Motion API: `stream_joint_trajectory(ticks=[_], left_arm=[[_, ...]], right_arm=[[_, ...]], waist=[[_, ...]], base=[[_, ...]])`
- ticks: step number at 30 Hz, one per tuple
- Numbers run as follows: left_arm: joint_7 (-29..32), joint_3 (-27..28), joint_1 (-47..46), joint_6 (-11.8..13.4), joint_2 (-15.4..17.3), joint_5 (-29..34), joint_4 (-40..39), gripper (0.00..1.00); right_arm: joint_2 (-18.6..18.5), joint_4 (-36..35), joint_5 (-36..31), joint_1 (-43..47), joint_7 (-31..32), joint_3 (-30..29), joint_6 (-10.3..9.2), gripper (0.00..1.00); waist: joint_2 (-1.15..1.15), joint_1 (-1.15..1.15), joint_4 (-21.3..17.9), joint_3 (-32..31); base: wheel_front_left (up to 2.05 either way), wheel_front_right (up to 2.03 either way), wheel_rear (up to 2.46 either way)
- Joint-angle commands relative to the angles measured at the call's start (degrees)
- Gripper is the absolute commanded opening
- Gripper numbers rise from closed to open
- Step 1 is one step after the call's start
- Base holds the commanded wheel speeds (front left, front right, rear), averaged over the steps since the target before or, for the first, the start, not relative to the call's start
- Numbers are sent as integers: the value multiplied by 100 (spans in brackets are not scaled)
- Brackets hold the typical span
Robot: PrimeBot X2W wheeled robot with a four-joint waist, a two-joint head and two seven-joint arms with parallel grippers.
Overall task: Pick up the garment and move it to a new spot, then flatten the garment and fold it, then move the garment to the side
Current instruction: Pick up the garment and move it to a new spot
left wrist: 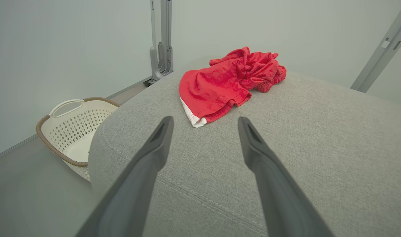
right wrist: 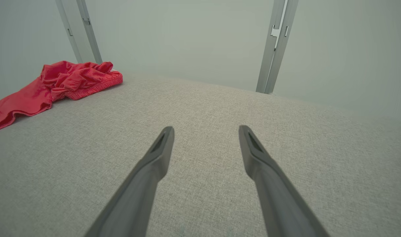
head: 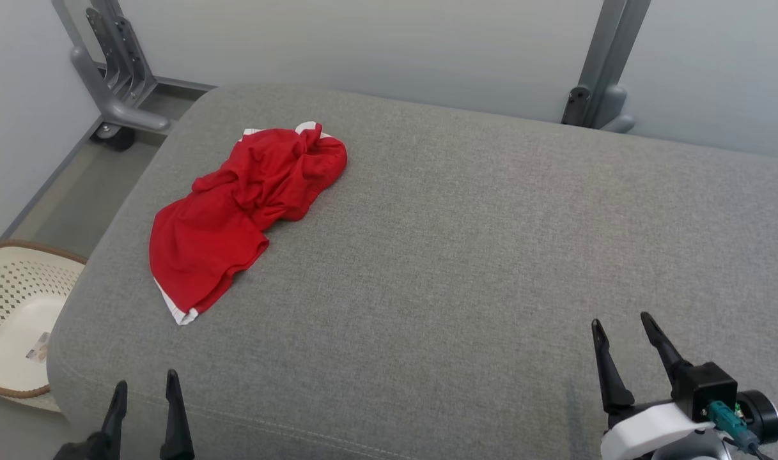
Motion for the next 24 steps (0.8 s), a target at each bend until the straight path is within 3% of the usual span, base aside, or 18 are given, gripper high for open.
stream_joint_trajectory(ticks=[1,6,8,13,18,24], left_arm=[[3,20,-197,27,10,-44,1,100],[3,105,-936,-28,9,-298,273,100],[3,232,-1562,-61,9,-444,604,100],[3,532,-2688,-111,104,-1056,1679,100],[132,730,-3627,-109,355,-1326,2856,100],[469,944,-4396,81,625,-1567,4103,100]], right_arm=[[-20,-45,-60,-126,-15,-17,-10,100],[-20,-156,-314,-523,-15,-109,-10,100],[-20,-234,-482,-806,-15,-190,-10,100],[-20,-299,-653,-1192,-15,-274,-10,100],[-15,-304,-574,-1360,-15,-369,-10,100],[-18,-292,-554,-1460,-15,-359,-10,100]], waist=[[45,0,-157,309],[45,0,-350,1100],[45,0,-464,1664],[45,0,-663,2406],[45,0,-818,2727],[45,0,-984,2781]], base=[[0,0,0],[0,0,0],[0,0,0],[0,0,0],[0,0,0],[0,0,0]])
